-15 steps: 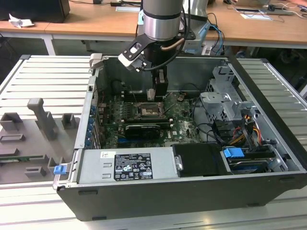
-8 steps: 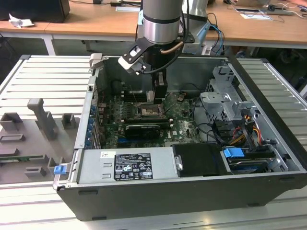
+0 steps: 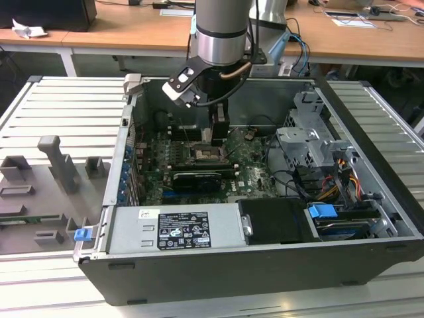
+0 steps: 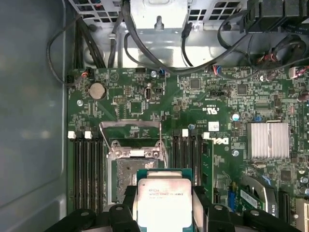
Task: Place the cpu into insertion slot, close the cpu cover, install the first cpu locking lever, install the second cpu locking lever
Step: 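Place the cpu into insertion slot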
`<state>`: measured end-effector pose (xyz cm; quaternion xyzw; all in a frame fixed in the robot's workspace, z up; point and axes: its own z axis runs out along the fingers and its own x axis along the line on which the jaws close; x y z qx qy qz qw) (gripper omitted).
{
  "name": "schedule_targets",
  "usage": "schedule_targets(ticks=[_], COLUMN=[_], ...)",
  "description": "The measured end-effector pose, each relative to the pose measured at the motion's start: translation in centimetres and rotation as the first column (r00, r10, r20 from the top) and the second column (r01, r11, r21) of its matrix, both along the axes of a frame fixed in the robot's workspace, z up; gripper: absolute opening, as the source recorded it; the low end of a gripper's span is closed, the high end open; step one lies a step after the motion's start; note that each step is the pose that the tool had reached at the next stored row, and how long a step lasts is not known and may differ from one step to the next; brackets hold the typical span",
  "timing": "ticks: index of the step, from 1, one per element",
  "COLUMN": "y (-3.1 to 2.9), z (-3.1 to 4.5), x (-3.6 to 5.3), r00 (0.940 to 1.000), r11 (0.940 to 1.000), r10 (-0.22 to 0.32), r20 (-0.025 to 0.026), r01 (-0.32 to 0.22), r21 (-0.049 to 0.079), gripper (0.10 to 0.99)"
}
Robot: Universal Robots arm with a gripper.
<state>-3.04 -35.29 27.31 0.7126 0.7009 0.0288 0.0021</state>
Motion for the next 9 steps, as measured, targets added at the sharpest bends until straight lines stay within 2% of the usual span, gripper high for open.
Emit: schedule_targets(ticks=[1,3,5,7,9], y=[0.14,0.85,0.95,1.01,1.21], z=[-0.46,-1.46,-2.70,-3.30,-3.57], x=[-0.10,-0.11,-0.22,-0.23,-0.39], r00=[1.0000,0.9999,0.9987,0.9986,0.9993], r11=[1.0000,0.9999,0.9987,0.9986,0.9993], r10=[0.000,0.015,0.051,0.052,0.037], r20=[0.0003,0.0005,0.0006,0.0005,0.0005], r01=[0.000,-0.015,-0.051,-0.052,-0.037], r21=[0.000,0.000,0.000,0.000,0.000], gripper=[0.537,0.537,0.537,0.537,0.537])
